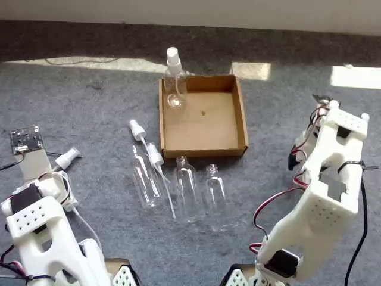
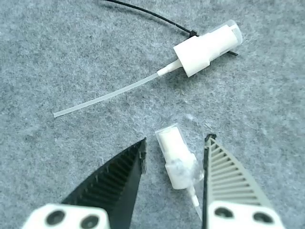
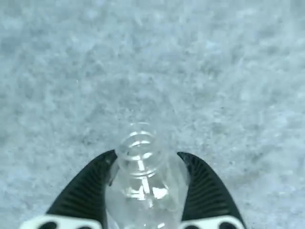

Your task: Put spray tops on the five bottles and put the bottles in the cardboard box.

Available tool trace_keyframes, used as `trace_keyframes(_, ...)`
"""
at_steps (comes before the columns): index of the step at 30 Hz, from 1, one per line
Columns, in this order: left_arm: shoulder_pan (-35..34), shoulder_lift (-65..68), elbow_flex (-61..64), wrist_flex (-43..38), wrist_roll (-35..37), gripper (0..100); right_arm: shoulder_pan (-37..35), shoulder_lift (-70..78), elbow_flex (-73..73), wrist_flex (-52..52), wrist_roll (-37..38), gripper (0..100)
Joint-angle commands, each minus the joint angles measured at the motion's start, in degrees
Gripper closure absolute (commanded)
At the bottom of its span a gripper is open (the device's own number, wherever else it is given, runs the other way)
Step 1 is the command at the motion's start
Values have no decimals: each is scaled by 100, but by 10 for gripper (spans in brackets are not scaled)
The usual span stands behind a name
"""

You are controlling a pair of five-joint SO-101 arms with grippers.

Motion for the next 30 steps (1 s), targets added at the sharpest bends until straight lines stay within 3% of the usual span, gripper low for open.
trace_keyframes(1,75,-119,-418,-35,35,806,127,-48,-1051,242,-26,994)
trace_keyframes(6,75,-119,-655,519,70,806,171,-31,-1719,470,-26,994)
trace_keyframes(10,75,-84,-470,510,360,806,163,-22,-1710,488,-18,994)
trace_keyframes(19,22,-75,312,-624,510,806,145,-31,-1490,497,-9,994)
trace_keyframes(30,48,-57,558,-721,510,807,-66,-31,-1393,497,-9,994)
